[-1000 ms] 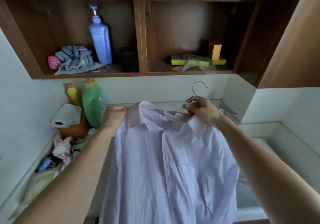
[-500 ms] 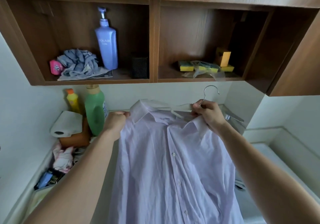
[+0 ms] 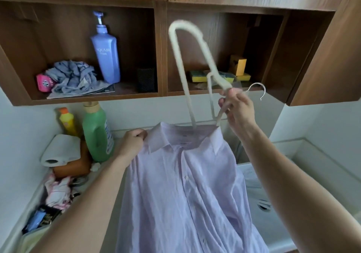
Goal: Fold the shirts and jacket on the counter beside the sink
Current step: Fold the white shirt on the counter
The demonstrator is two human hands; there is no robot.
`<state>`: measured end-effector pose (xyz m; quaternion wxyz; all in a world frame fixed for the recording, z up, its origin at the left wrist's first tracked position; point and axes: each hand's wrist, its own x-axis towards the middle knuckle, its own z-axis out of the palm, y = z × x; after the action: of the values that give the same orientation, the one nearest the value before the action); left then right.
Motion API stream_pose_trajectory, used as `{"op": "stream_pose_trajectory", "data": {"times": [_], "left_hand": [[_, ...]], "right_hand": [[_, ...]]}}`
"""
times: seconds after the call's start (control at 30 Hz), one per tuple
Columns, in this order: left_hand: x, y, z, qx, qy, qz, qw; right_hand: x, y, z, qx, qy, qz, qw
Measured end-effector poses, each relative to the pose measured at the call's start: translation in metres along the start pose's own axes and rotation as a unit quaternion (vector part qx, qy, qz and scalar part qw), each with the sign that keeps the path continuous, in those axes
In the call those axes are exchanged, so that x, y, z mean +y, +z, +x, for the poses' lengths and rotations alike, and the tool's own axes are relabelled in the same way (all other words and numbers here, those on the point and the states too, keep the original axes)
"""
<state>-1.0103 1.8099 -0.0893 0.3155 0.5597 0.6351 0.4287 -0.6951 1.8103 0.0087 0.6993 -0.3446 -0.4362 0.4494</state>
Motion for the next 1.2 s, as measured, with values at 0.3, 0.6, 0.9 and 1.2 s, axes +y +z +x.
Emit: {"op": "stream_pose_trajectory", "data": {"times": [0.3, 0.6, 0.9, 1.2], "left_hand": [[-0.01, 0.041, 0.001, -0.019, -0.015, -0.004, 1.0], [-0.021, 0.112, 0.001, -0.04, -0.075, 0.021, 0.996], [-0.034, 0.127, -0.009, -0.011, -0.082, 0.021, 0.996], [-0.037, 0.065, -0.038, -0.037, -0.075, 0.056, 0.995]], "right_hand": [[-0.069, -0.083, 0.028, -0.018, -0.01, -0.14, 0.99], [0.026, -0.274, -0.012, 0.067, 0.187, -0.621, 0.758], [0.102, -0.34, -0.004, 0.21, 0.239, -0.599, 0.735], [0.183, -0.164, -0.008, -0.19, 0.234, -0.467, 0.831]]}}
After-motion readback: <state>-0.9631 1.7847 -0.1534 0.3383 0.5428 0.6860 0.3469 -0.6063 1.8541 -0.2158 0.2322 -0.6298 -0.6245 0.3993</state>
